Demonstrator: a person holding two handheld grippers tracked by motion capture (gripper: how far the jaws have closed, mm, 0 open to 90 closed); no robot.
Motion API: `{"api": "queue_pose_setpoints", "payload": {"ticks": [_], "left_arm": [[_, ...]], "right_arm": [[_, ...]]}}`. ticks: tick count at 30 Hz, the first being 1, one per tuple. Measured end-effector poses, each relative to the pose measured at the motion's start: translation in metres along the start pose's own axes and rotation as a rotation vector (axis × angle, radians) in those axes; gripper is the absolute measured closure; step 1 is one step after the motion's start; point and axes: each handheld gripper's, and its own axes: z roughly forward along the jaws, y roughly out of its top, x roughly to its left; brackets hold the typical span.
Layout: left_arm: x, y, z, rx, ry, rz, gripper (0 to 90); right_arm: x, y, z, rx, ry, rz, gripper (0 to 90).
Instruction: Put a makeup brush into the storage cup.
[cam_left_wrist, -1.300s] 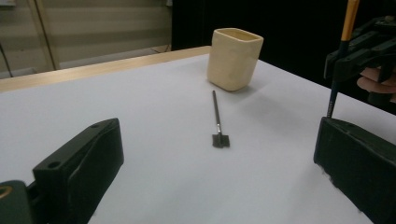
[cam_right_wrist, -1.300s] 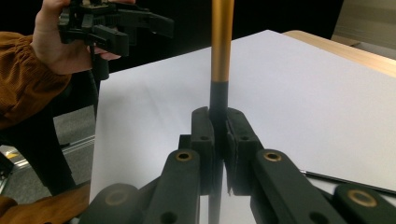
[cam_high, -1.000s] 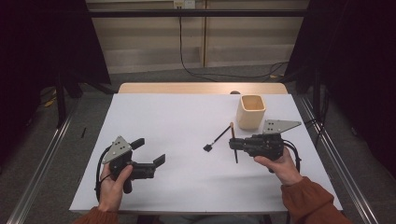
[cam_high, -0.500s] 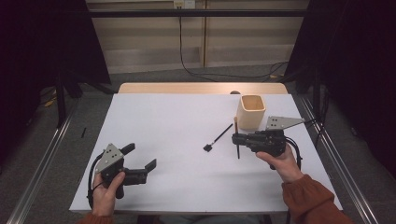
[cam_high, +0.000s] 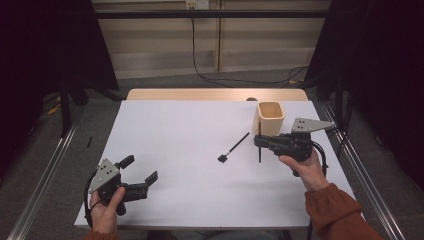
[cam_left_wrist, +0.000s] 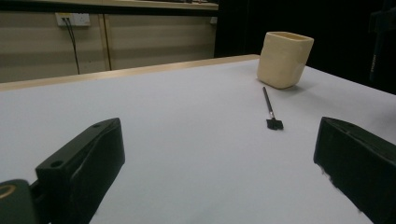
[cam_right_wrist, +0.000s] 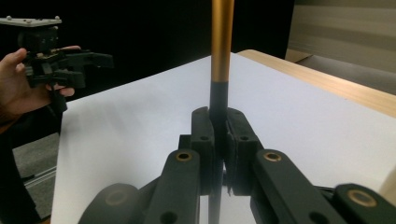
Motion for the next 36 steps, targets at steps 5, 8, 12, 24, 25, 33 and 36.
{"api": "queue_pose_setpoints", "payload": {"ticks": [5,8,12,24,25,33,36], "left_arm": [[-0.001,0.000,-0.001,-0.001,-0.014,-0.003,1.9],[0.000,-0.001,-0.002,0.004,-0.019,0.001,1.8],[-0.002,-0.001,-0.005,-0.001,-0.016,-0.003,1.7],[-0.004,-0.002,-0.008,0.002,-0.025,-0.001,1.6],[-0.004,-0.002,-0.008,0.004,-0.026,0.001,1.5],[-0.004,-0.002,-0.008,0.006,-0.024,-0.006,1.6],[-0.005,-0.001,-0.008,0.007,-0.027,0.002,1.6]], "right_arm": [[-0.008,0.007,-0.006,-0.022,-0.031,0.005,83.8],[-0.013,0.012,-0.007,-0.025,-0.046,0.000,83.7],[-0.019,0.019,-0.009,-0.058,-0.049,0.013,83.7],[-0.035,0.045,-0.009,-0.062,-0.135,0.000,83.8],[-0.036,0.046,-0.008,-0.061,-0.145,0.000,83.7],[-0.052,0.060,-0.005,-0.063,-0.210,-0.007,83.7],[-0.059,0.064,-0.004,-0.073,-0.229,-0.011,83.8]]}}
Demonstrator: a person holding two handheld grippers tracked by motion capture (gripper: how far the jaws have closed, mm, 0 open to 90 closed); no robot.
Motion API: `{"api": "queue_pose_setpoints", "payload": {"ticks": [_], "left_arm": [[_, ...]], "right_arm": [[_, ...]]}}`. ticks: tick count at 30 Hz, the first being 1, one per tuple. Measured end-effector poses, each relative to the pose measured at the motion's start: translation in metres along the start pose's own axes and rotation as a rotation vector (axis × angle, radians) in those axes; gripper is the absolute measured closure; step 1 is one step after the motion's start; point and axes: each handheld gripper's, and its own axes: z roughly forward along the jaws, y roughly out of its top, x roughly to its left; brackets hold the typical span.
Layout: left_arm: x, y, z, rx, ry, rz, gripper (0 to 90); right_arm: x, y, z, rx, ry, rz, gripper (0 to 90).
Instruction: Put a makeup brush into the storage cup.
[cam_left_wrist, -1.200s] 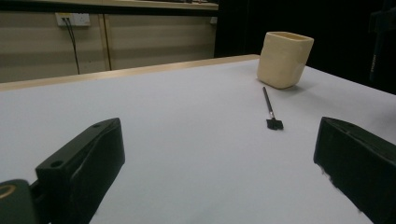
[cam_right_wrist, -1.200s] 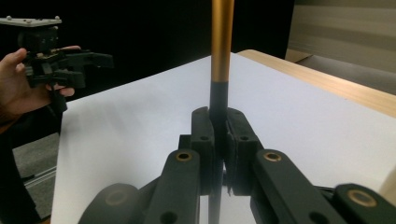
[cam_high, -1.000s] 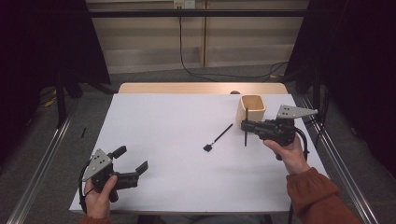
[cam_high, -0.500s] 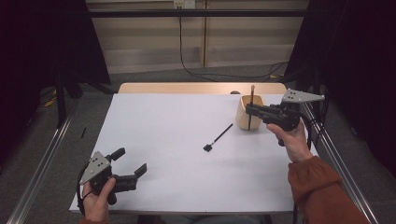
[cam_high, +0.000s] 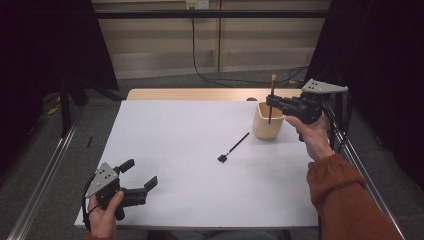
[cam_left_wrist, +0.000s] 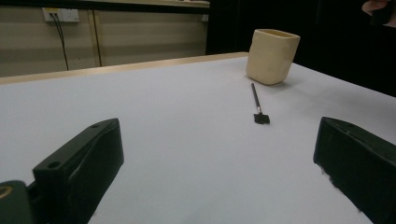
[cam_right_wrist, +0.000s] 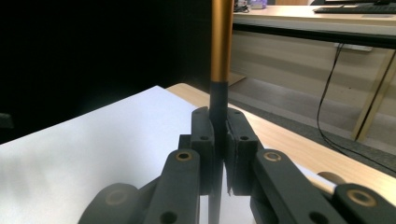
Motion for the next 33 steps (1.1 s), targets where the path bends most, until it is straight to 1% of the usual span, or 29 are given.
{"api": "queue_pose_setpoints", "payload": {"ticks": [2,4,8,10,12,15,17,20,27,29,30,33], "left_arm": [[0.000,0.000,0.000,0.002,0.002,0.004,1.6],[0.000,0.000,0.000,0.000,0.006,-0.001,1.6],[0.000,0.000,0.000,0.001,0.003,-0.001,1.6],[0.000,0.000,0.000,0.004,0.001,0.004,1.6],[0.000,0.000,0.001,0.003,-0.004,-0.004,1.6],[0.000,0.000,0.000,0.007,-0.015,-0.005,1.6],[0.000,0.000,0.000,0.011,-0.015,-0.001,1.6],[0.000,0.000,0.000,0.010,-0.014,-0.005,1.6],[0.001,-0.001,0.000,0.013,-0.021,-0.001,2.0],[0.002,-0.001,0.000,0.015,-0.026,-0.006,2.0],[0.002,-0.002,0.001,0.009,-0.021,-0.014,2.0],[0.003,-0.001,0.000,0.009,-0.015,-0.013,2.1]], "right_arm": [[-0.003,0.002,0.002,0.000,-0.007,0.002,83.7],[-0.005,0.005,0.004,0.002,-0.019,-0.003,83.7],[-0.011,0.009,0.008,-0.010,-0.037,0.002,83.7],[-0.014,0.009,0.011,-0.005,-0.051,0.004,83.8],[-0.018,0.010,0.013,-0.011,-0.062,0.005,83.7],[-0.024,0.012,0.017,-0.014,-0.058,0.017,83.7],[-0.025,0.014,0.019,-0.014,-0.060,0.009,83.7],[-0.030,0.015,0.024,-0.012,-0.076,0.007,83.7],[-0.043,0.006,0.034,0.005,-0.115,0.034,83.7],[-0.044,0.005,0.035,0.009,-0.118,0.033,83.7],[-0.044,0.005,0.036,0.011,-0.116,0.029,83.7],[-0.044,0.002,0.037,0.023,-0.119,0.026,83.7]]}}
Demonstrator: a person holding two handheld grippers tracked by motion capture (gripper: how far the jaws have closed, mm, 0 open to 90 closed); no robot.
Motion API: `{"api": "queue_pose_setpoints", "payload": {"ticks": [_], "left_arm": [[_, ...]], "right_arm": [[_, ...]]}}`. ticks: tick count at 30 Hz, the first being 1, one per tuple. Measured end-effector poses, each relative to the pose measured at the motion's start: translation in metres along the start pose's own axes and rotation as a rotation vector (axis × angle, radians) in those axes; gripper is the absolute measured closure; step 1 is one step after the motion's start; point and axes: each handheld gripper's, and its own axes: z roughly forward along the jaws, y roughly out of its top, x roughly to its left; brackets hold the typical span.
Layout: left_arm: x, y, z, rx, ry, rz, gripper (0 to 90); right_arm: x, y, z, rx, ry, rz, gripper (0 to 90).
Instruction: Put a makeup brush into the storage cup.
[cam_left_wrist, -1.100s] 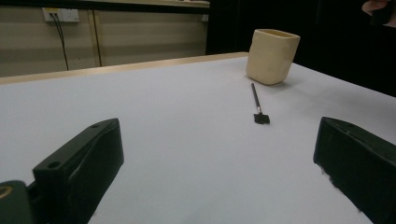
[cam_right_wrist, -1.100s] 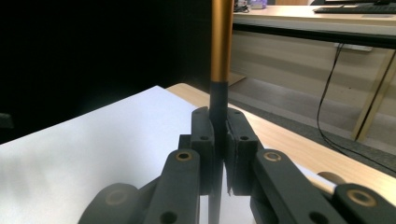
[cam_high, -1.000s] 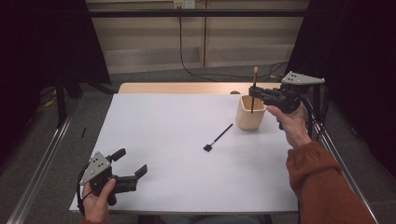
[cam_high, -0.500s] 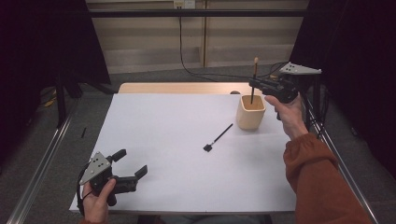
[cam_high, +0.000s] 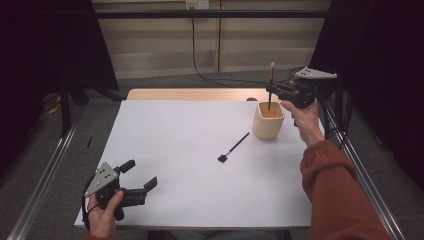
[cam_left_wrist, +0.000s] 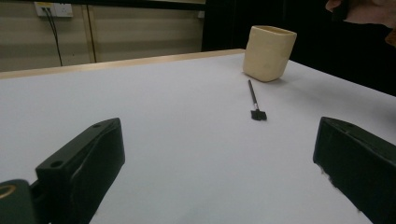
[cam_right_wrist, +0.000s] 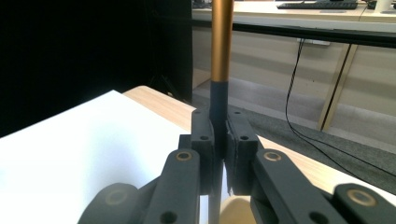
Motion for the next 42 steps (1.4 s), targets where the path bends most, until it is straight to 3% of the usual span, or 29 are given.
{"api": "queue_pose_setpoints", "payload": {"ticks": [18,21,42], "left_arm": [[0.002,0.000,0.000,0.000,0.001,0.001,1.6],[0.004,0.000,0.000,-0.005,-0.013,-0.032,1.7],[0.002,0.001,0.000,-0.004,0.005,0.013,1.8]], "right_arm": [[-0.007,-0.026,0.003,0.031,-0.006,0.026,83.7],[-0.007,-0.029,0.002,0.030,-0.008,0.034,83.7],[-0.008,-0.059,0.005,0.061,-0.004,0.051,83.6]]}}
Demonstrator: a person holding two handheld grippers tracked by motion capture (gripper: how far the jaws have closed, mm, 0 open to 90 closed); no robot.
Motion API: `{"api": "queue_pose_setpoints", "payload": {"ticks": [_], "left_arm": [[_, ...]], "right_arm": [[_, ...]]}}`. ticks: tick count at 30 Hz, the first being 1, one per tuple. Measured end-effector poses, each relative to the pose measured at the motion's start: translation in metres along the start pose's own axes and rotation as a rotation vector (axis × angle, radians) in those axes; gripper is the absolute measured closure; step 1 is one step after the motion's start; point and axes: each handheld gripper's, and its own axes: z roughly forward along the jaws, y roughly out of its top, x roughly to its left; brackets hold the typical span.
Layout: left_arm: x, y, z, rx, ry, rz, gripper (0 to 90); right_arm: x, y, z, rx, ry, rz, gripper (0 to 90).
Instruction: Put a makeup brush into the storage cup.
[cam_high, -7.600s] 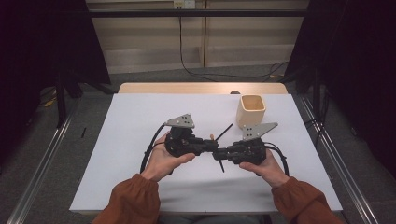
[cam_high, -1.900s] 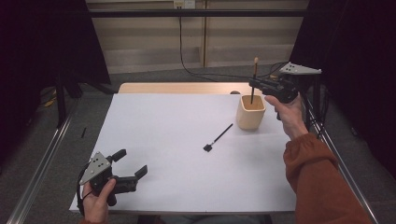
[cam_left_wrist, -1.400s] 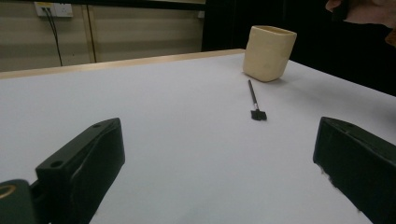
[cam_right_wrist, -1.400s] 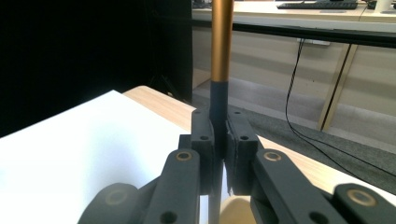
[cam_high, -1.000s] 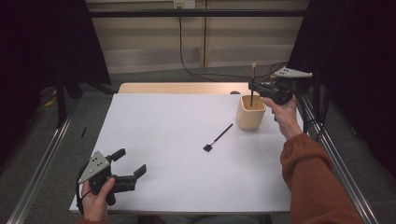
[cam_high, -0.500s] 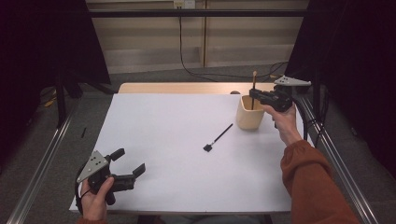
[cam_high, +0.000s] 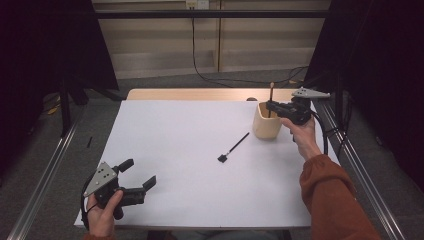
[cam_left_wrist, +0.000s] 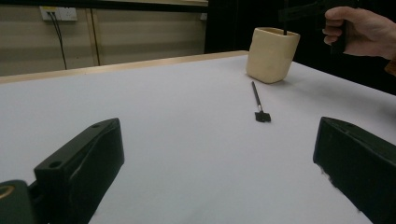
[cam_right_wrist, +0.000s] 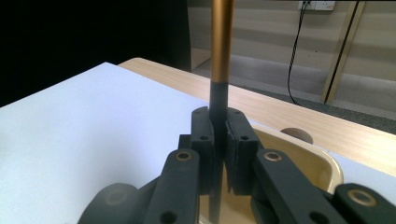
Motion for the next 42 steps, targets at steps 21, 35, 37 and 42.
{"api": "queue_pose_setpoints", "payload": {"ticks": [21,35,37,42], "left_arm": [[0.000,-0.001,0.003,0.008,0.000,0.033,1.8],[0.000,-0.001,0.001,0.000,0.006,0.029,2.1],[0.000,-0.001,0.001,-0.002,0.007,0.028,2.1],[0.000,0.000,-0.001,-0.007,0.012,0.025,2.3]], "right_arm": [[0.002,-0.002,-0.005,0.003,0.007,-0.008,50.3],[0.008,-0.002,-0.014,-0.002,0.028,-0.003,11.6],[0.009,-0.003,-0.017,0.000,0.025,-0.006,8.1],[0.015,-0.006,-0.027,0.000,0.022,-0.018,2.3]]}}
